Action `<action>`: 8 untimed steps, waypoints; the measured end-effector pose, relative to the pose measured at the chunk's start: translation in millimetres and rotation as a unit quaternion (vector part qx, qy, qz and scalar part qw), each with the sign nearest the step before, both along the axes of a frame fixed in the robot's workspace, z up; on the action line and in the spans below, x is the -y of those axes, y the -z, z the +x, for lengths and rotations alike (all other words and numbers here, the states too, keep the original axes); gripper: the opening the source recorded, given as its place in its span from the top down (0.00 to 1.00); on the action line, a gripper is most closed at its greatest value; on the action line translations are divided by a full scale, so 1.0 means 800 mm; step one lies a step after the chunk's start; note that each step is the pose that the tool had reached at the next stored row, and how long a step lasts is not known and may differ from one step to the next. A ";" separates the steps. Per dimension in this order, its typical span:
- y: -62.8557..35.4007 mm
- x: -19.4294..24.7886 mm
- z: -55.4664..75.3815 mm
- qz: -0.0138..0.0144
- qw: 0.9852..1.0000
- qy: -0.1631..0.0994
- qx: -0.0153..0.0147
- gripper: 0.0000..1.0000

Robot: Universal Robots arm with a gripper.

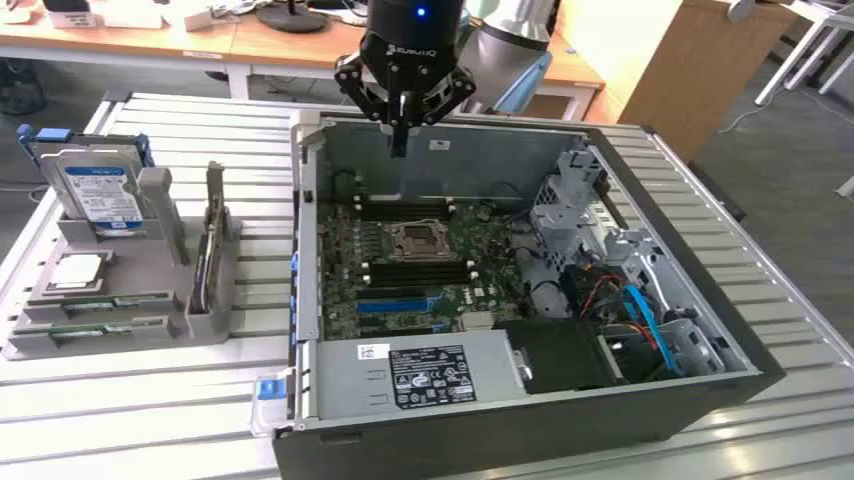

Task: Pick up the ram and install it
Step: 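Reach for the ram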

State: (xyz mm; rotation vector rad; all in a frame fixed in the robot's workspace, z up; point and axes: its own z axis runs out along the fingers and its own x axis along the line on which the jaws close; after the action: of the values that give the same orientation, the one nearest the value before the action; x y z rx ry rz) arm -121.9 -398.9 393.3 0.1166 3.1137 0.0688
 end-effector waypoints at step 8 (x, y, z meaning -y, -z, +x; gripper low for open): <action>0.000 0.0000 0.000 0.000 1.000 0.000 0.000 0.89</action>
State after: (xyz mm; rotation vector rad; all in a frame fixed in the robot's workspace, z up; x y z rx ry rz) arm -121.9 -398.9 393.3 0.1166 3.1137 0.0688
